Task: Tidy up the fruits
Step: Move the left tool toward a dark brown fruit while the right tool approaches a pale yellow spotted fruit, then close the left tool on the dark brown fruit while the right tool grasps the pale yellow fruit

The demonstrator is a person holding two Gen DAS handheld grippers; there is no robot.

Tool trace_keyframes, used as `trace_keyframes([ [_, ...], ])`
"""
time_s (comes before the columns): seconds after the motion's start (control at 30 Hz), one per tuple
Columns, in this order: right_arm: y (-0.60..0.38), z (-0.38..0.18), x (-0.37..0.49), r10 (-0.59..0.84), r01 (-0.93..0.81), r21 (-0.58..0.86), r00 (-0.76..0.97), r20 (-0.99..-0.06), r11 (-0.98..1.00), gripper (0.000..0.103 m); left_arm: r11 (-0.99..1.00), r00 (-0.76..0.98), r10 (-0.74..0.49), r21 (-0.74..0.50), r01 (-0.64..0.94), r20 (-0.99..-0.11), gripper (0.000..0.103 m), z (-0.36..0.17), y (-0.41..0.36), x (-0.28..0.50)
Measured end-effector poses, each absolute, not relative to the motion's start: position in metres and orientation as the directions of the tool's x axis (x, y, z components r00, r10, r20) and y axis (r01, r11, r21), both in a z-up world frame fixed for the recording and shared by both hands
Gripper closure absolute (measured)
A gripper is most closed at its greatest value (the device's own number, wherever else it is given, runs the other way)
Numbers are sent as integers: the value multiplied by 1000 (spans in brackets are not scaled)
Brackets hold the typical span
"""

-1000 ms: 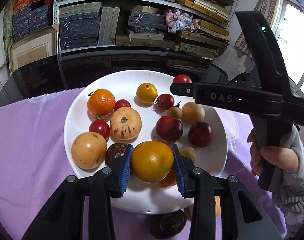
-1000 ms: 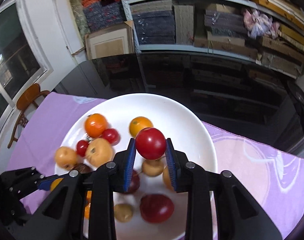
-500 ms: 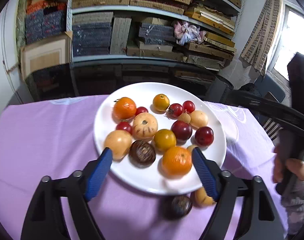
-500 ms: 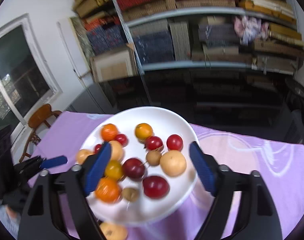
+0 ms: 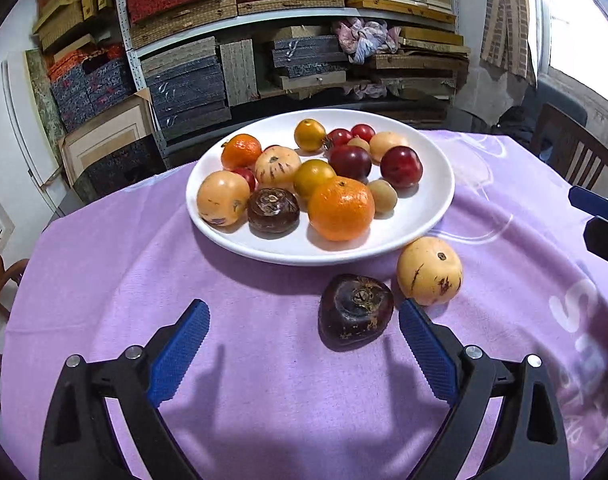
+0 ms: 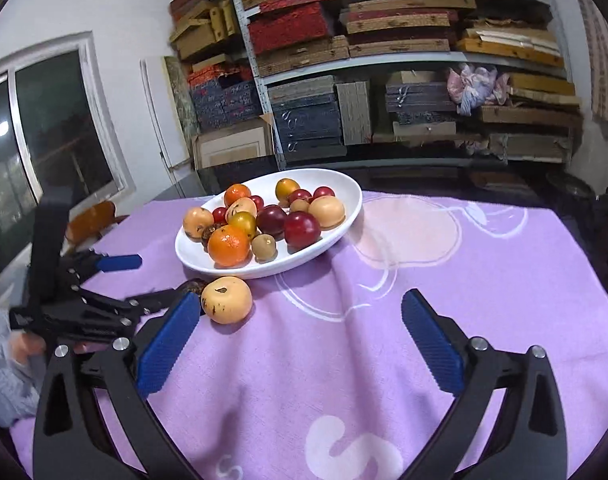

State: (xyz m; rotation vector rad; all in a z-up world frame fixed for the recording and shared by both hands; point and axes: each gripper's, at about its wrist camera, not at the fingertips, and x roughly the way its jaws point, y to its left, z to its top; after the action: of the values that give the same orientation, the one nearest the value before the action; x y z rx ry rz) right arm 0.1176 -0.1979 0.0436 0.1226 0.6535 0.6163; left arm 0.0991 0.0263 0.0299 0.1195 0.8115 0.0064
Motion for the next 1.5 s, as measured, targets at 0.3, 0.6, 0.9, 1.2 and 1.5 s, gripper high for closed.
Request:
trace_keyframes([
  [0.3,-192,43,119,574,-505,290,608,-548,813,4,991,649,64,123,45,-758,5,10,24,121],
  [0.6,-192,41,118,572,-505,289,604,-555,813,4,987,633,153,142,-68,-759,5,9,75,116],
  [0.9,-189,40,119,573,-509,287,601,-557,812,4,995,649,75,16,-97,-757,7,18,108,105],
  [1.2,-186,41,114,578,-527,268,604,-549,806,4,1000,639,8,-11,-26,-769,28,12,91,128],
  [1.5,-181,42,110,581,-550,246,596,-555,798,4,998,637,-24,-59,-34,-771,45,11,98,128],
])
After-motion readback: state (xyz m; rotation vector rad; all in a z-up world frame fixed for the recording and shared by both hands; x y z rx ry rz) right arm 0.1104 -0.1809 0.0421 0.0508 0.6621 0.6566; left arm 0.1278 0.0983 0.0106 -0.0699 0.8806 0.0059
